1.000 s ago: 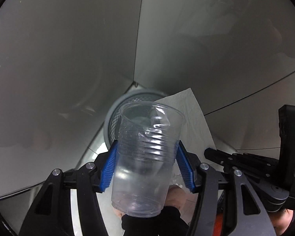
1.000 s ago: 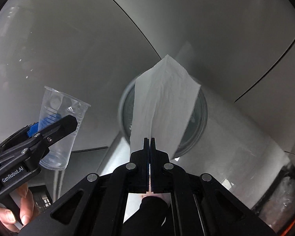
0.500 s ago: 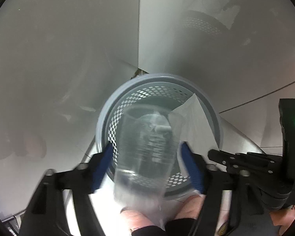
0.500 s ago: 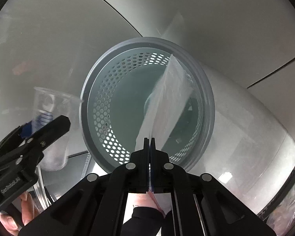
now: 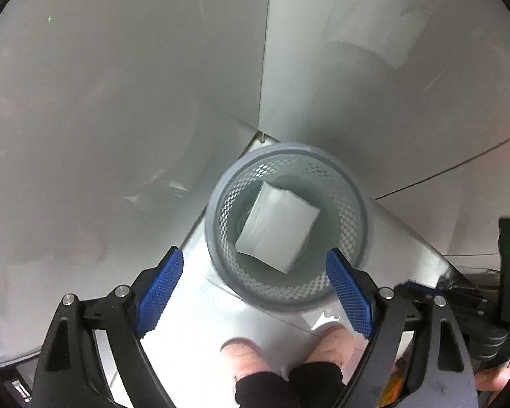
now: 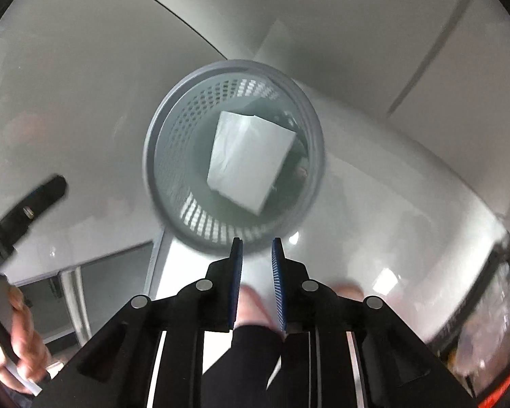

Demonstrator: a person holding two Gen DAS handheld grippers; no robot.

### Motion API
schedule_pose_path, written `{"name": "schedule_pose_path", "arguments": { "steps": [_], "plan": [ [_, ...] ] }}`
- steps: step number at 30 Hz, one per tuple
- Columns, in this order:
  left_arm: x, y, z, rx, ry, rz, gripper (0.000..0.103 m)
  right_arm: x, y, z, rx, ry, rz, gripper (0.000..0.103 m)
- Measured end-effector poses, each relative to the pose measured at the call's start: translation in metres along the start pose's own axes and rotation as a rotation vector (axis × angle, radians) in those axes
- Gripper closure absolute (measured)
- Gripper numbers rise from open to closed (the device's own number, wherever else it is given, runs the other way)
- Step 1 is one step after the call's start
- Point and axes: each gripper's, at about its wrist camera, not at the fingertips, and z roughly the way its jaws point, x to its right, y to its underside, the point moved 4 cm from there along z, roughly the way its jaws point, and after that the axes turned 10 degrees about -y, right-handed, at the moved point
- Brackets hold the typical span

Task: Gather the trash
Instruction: 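Open both tools to drop the cup and napkin into the bin, then raise both tools back toward the countertop trash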

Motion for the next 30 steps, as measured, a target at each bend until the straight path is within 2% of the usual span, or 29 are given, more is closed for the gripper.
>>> {"name": "schedule_pose_path", "arguments": {
  "steps": [4,8,15,17,23,27,30],
  "plan": [
    [-0.006,-0.002,-0.085,0.035,0.022,0.007,0.019,-0.039,0.028,-0.064,-0.002,-0.009,0.001,0.085],
    [-0.009,-0.012,-0.177,0.073,0.037,0.0,0.019,-0.08,0.05,-0.142,0.053,-0.038,-0.049,0.071],
    [-0.031,-0.03,-0.316,0.169,0.008,-0.102,0.018,-0.161,0.05,-0.271,0.152,-0.097,-0.218,0.069],
    [-0.05,-0.032,-0.348,0.198,-0.005,-0.154,0.017,-0.181,0.049,-0.301,0.185,-0.106,-0.265,0.068],
    [-0.107,-0.042,-0.427,0.274,-0.068,-0.294,0.016,-0.234,0.031,-0.356,0.255,-0.133,-0.378,0.062],
    [-0.15,-0.053,-0.454,0.334,-0.123,-0.374,0.013,-0.27,0.013,-0.378,0.294,-0.145,-0.434,0.059],
    [-0.189,-0.066,-0.466,0.364,-0.138,-0.43,0.013,-0.296,-0.006,-0.392,0.33,-0.16,-0.457,0.058]
  ]
}}
